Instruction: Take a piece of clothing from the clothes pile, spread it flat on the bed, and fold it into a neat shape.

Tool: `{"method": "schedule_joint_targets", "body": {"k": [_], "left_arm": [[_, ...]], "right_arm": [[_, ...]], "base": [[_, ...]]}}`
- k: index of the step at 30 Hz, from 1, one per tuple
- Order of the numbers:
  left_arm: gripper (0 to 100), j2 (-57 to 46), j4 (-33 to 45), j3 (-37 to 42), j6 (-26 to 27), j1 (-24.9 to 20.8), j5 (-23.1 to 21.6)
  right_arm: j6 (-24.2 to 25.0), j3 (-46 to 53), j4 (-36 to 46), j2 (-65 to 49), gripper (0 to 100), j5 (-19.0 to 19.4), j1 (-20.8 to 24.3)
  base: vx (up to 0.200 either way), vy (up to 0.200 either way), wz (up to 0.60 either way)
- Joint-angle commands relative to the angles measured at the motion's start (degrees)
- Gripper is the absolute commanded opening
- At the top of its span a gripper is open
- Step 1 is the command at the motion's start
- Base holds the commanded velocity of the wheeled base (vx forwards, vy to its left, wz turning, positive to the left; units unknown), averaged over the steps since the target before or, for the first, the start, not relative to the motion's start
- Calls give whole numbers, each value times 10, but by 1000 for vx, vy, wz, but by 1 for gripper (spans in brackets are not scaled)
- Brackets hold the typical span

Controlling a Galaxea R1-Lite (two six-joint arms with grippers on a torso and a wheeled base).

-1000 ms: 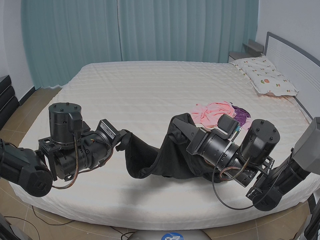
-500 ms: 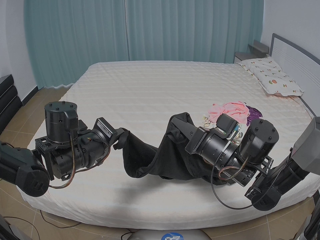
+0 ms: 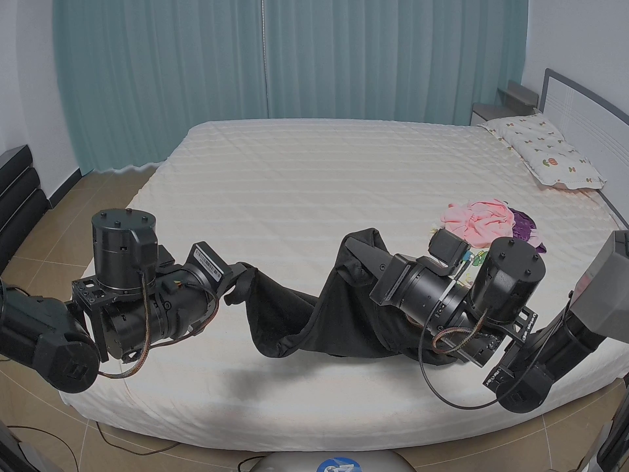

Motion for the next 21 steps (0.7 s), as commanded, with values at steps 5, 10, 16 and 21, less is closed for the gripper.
{"method": "schedule_joint_targets", "body": {"k": [5, 10, 16, 21], "left_arm": [[0, -3, 20, 5, 0, -48, 3], [0, -16, 44, 5, 0, -64, 0], [0, -80, 93, 0, -1, -96, 0], [0, -142, 129, -5, -4, -104, -13]], "right_arm": [[-1, 64, 4, -39, 0, 3, -17], [-2, 115, -10, -54, 0, 2, -13], [-2, 192, -39, -129, 0, 9, -13], [-2, 229, -29, -242, 0, 24, 12]], "base": [[-200, 0, 0], [-200, 0, 0], [-200, 0, 0], [-200, 0, 0]]}}
